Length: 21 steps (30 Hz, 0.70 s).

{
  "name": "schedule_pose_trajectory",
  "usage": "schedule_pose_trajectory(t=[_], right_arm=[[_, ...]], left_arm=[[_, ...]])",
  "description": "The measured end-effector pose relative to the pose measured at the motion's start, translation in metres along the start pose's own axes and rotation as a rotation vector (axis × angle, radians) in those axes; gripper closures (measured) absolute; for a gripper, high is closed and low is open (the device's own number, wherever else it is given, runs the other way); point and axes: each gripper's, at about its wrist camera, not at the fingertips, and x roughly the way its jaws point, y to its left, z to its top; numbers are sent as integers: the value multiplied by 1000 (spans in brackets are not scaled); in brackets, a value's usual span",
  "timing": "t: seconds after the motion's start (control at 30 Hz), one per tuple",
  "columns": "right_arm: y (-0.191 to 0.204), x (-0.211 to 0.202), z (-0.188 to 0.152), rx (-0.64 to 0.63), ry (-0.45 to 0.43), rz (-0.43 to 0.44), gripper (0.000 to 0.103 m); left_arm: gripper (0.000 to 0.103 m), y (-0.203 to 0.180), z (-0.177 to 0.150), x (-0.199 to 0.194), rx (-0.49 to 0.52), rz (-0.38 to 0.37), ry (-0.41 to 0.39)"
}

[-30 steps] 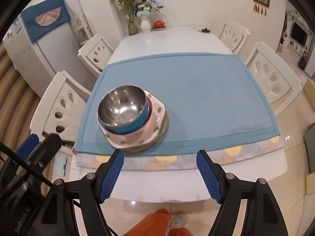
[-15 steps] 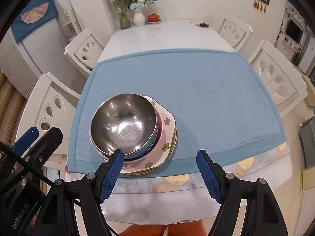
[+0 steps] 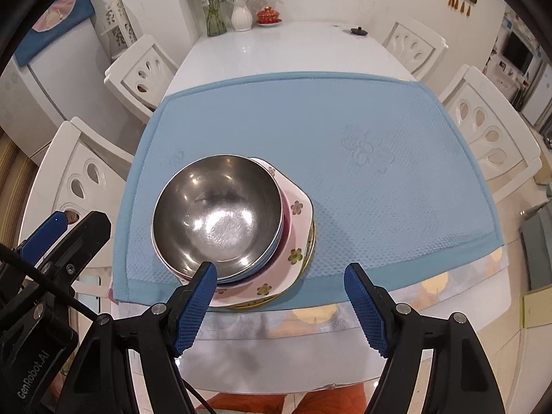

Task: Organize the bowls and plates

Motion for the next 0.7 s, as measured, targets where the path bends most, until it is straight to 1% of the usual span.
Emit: schedule_pose_trajectory(t=[0.13,0.27,0.4,0.47,0.6,0.7], right_arm=[[0,-1,1,7,-7,-4,29],[-4,3,-1,17,7,-14,29],[-14,6,-1,45,18,-22,29],[-19,6,1,56,14,-35,29],[-23,8,3,68,16,-36,29],[-23,10,5,61,18,-39,29]], left_arm=[[33,0,3,4,3,-5,10],[33,-4,3,13,5,-21,27],[33,-13,4,20,27,-35,47],[33,-16,5,21,35,-41,44],[33,-18,8,24,46,-35,46],[33,-16,9,27,37,-34,56]])
